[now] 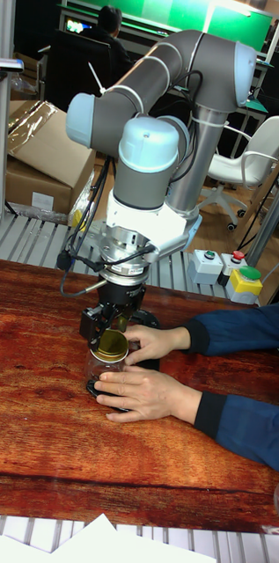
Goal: Screw the lid onto the jar
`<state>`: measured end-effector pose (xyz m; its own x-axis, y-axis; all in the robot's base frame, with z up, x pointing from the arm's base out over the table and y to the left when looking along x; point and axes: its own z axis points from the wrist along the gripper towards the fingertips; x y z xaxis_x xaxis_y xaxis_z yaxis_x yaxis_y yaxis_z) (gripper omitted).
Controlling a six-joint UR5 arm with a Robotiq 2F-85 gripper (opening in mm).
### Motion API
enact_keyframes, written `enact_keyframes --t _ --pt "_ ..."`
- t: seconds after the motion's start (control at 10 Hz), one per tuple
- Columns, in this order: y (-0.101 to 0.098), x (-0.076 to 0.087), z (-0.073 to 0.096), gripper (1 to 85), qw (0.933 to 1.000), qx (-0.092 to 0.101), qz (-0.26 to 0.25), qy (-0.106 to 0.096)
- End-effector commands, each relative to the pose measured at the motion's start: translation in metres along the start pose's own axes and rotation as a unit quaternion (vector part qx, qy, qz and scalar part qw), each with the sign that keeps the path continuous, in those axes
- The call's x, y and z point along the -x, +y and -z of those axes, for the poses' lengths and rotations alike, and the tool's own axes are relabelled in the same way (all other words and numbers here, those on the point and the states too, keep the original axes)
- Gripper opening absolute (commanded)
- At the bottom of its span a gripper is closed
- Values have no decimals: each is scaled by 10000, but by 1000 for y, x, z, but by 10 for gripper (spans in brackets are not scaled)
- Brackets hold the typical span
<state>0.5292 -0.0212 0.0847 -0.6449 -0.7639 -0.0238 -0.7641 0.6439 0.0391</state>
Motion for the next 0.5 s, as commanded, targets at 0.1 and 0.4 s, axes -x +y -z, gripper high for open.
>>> enact_keyframes --t 0.1,0.4 --pt "-1 6 0 717 10000 -6 -11 -76" --pt "3 8 -2 717 9999 21 -49 -95"
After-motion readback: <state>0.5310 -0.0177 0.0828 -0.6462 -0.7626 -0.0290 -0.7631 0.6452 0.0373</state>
